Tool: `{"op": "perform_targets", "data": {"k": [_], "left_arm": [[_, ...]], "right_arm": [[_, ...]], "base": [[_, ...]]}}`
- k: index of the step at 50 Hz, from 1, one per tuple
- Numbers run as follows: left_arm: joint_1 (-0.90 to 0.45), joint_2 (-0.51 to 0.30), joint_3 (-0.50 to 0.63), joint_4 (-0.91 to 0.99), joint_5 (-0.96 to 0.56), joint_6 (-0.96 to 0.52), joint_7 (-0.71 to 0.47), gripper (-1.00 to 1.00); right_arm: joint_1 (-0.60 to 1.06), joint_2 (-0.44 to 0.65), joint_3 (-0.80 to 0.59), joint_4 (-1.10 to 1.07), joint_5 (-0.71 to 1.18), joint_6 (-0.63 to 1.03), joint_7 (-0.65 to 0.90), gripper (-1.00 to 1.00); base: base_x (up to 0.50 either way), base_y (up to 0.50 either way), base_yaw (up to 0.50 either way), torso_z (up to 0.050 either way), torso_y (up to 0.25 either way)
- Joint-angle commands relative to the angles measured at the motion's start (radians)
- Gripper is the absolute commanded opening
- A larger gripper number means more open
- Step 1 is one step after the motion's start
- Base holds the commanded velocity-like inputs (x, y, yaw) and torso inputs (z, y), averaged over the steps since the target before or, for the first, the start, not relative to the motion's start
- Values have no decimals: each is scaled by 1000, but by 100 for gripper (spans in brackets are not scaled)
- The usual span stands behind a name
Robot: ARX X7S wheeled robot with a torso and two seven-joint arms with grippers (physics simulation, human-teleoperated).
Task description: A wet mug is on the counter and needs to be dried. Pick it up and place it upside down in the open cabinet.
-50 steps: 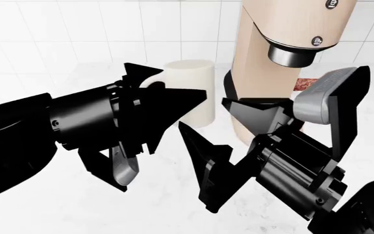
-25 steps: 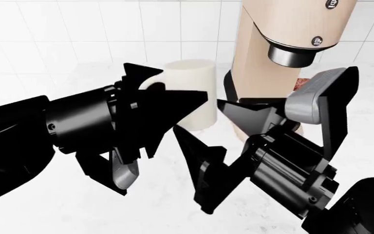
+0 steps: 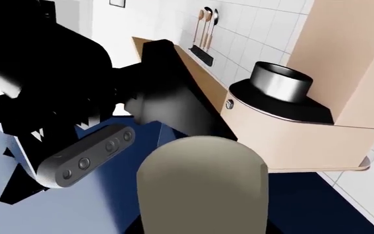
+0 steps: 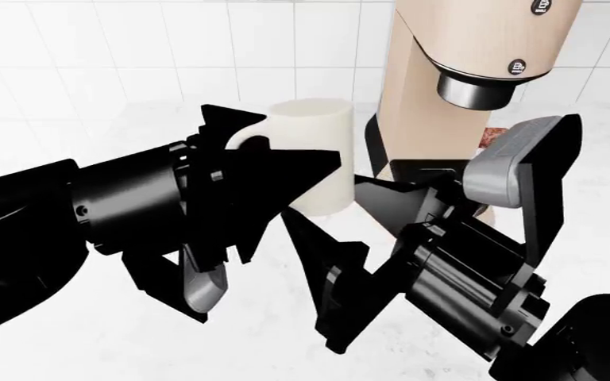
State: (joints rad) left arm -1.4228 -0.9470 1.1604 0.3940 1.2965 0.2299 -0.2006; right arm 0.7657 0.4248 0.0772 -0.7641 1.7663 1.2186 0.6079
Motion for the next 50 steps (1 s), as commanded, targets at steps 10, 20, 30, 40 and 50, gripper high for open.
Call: {"op": "perform_targets", "data": {"k": [10,20,30,40,50], "left_arm": [[-3,2,-44,-7,-47,-19,-29,100],[-12,-20,-49,-17,-49,-8,-29,100],[-25,-33,-58,-40,-58,-5,-26,100],[-66,-47,-95,-28,-105,-11,-1,100],[-112,-73,-141,-38,-147,-25,17,100]], "right_arm": [[-12,23,-17,-4,-85,4,-1,-100],[-22,25,-18,-10,-101,-3,-16,-100],[-37,39,-15,-20,-100,-10,-19,-100],[-67,54,-5,-30,-114,-16,-30,-100],[-64,66,-3,-34,-116,-22,-29,-100]], "base": [[0,0,0,0,0],[0,0,0,0,0],[0,0,0,0,0],[0,0,0,0,0],[0,0,0,1,1]]}}
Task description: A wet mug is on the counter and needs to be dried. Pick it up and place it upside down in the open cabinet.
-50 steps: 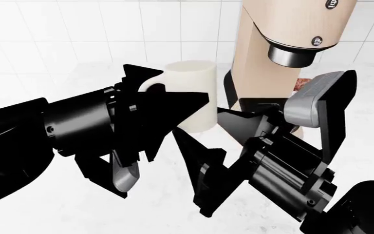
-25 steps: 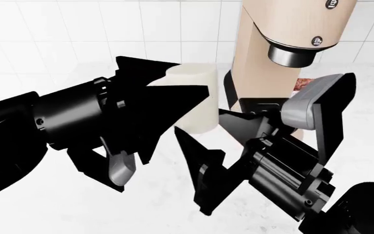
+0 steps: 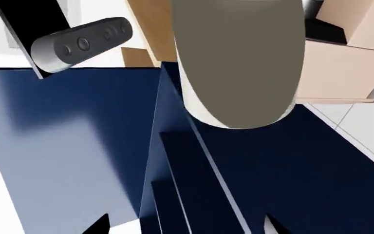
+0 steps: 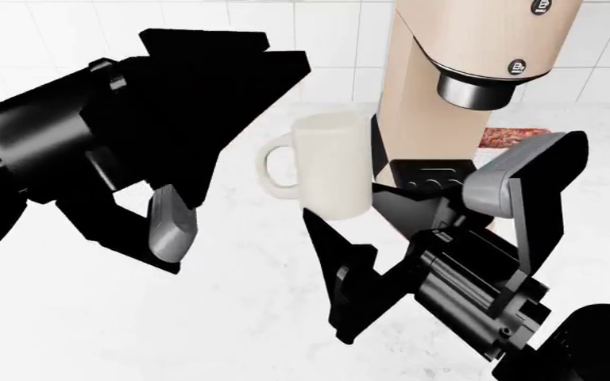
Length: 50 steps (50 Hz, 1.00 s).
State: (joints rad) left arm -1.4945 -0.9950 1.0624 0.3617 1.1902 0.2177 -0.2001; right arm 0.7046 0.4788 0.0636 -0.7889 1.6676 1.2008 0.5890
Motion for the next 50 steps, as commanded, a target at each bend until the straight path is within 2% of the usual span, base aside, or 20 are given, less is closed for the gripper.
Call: {"op": "perform_targets", "data": {"k": [1,7,17,20,26,33,36,41,44,50], "left_arm": [[-40,-30,-47,-5,-42,-18,17,100],[-7,-85,-64,15,-52,-59,22,100],[125,-186,-70,120,-100,-196,62,100],[220,-182,-103,194,-372,-381,150,100],[367,-152,-220,345,-841,-714,184,100],[528,-31,-576,459,-1442,-1046,99,100],[618,-1,-624,472,-1518,-1102,49,100],[772,92,-871,482,-1763,-1183,-31,100],[853,132,-968,491,-1845,-1200,-65,100],[976,187,-1045,521,-1920,-1200,-109,100]], "right_arm": [[-2,13,11,-10,-17,-6,-9,-100],[9,27,18,-14,-8,-13,2,-100],[65,50,7,-28,9,-18,49,-100],[76,56,9,-29,17,-23,59,-100],[93,66,2,-30,38,-32,80,-100],[124,64,6,-42,22,-44,95,-100],[147,62,12,-60,16,-53,97,-100],[168,68,8,-79,-6,-47,108,-100],[175,68,2,-95,-56,-33,99,-100],[219,65,-27,-112,-101,-10,110,-100]], "base": [[0,0,0,0,0],[0,0,0,0,0],[0,0,0,0,0],[0,0,0,0,0],[0,0,0,0,0],[0,0,0,0,0],[0,0,0,0,3],[0,0,0,0,0],[0,0,0,0,0],[0,0,0,0,0]]}}
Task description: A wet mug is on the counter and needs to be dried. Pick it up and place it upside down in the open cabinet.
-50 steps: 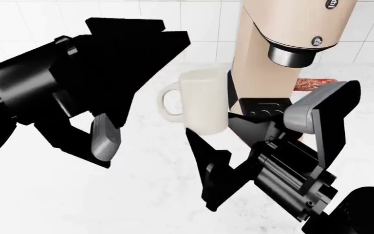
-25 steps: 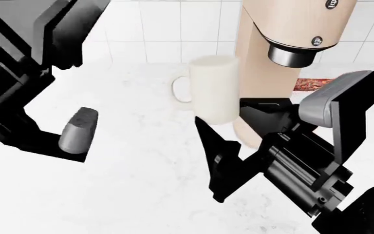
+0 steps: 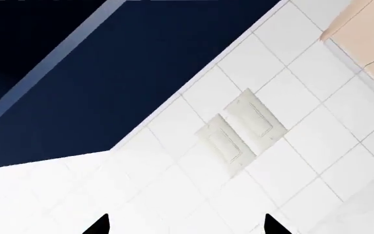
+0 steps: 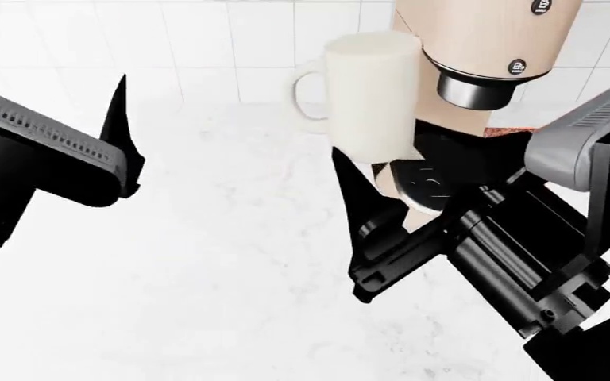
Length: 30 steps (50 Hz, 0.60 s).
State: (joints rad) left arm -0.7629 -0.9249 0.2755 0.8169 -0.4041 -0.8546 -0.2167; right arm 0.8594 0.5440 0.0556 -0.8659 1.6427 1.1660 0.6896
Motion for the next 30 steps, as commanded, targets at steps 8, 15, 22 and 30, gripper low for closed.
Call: {"op": "perform_targets", "data": {"k": [8,15,22,30], "left_arm": [[198,209,-386,101,-514,-197,-195,100],[141,230,-417,110,-584,-242,-264,100],[140,228,-411,100,-581,-239,-267,100],[149,218,-407,98,-569,-224,-259,100]], "right_arm": [[85,-1,-24,-33,-128,28,24,-100],[99,-6,-31,-46,-213,25,17,-100],[174,-1,-63,-106,-244,50,68,-100],[365,-22,-124,-111,-174,87,170,-100]], "base": [[0,0,0,0,0],[0,0,0,1,0],[0,0,0,0,1],[0,0,0,0,0]]}}
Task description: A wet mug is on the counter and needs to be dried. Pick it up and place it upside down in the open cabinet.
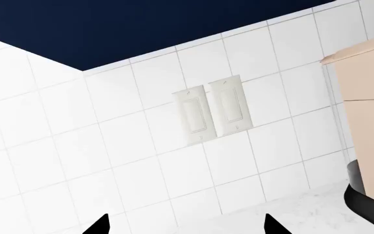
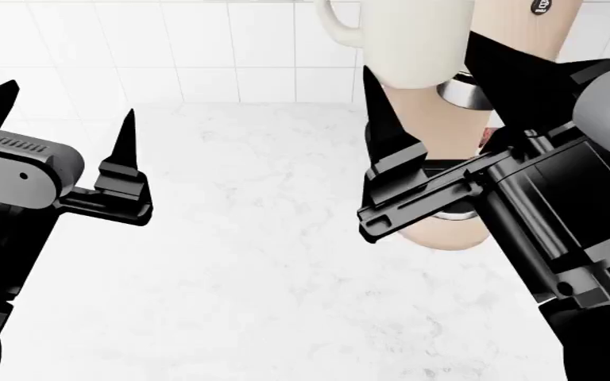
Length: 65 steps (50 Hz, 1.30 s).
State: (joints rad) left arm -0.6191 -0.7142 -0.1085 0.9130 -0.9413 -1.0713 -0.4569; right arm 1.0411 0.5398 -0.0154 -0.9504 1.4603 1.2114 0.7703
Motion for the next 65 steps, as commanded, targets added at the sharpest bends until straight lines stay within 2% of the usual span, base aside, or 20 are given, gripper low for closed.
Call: {"op": "perform_targets", "data": {"k": [1,12,18,25,40,52,65], "left_arm": [[8,6,-24,1,-29,-4,-17,100],[21,2,-18,-7,-11,18,-11,100],[30,-1,-8,-12,7,32,-5,100],[48,-5,7,-22,37,54,6,100],[43,-8,14,-35,38,63,6,100],[52,-7,46,-51,74,87,16,100],[87,-15,62,-59,108,117,27,100]], "right_arm": [[205,-22,-61,-21,13,46,96,-100],[418,-50,-130,60,-83,85,63,-100],[537,-54,-201,120,-257,62,-37,-100],[658,-52,-332,284,-485,-43,-198,-100],[863,-112,-526,758,-803,-324,-451,-100],[961,-191,-571,1077,-921,-510,-548,-100],[1056,-333,-540,1556,-985,-746,-610,-100]], "base": [[0,0,0,0,0],[0,0,0,0,0],[0,0,0,0,0],[0,0,0,0,0],[0,0,0,0,0],[0,0,0,0,1],[0,0,0,1,0]]}}
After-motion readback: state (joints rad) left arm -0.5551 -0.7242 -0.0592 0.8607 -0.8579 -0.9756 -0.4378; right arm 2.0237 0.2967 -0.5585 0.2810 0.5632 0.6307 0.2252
